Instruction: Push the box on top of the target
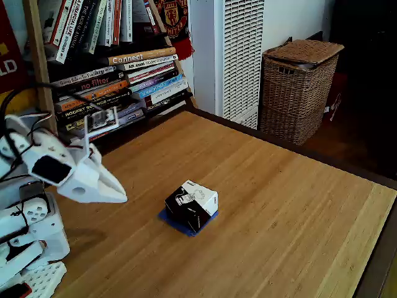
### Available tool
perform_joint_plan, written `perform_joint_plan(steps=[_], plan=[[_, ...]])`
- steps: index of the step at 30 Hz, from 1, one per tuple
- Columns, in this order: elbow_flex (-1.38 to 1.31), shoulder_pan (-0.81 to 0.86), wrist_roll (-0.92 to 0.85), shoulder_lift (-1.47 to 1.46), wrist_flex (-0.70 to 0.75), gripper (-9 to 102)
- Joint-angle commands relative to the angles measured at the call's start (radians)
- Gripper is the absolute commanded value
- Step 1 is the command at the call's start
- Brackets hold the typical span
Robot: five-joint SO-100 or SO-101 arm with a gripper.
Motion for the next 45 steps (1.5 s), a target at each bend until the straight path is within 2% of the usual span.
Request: perform_joint_plan(steps=[1,5,17,34,45], plan=[[0.020,-0.021,0.026,0.078,0.023,0],[0.060,-0.049,0.061,0.164,0.057,0],[0.107,-0.107,0.078,0.164,0.051,0],[0.353,-0.166,-0.015,0.163,-0.086,0],[0.390,-0.195,0.006,0.164,-0.035,0]])
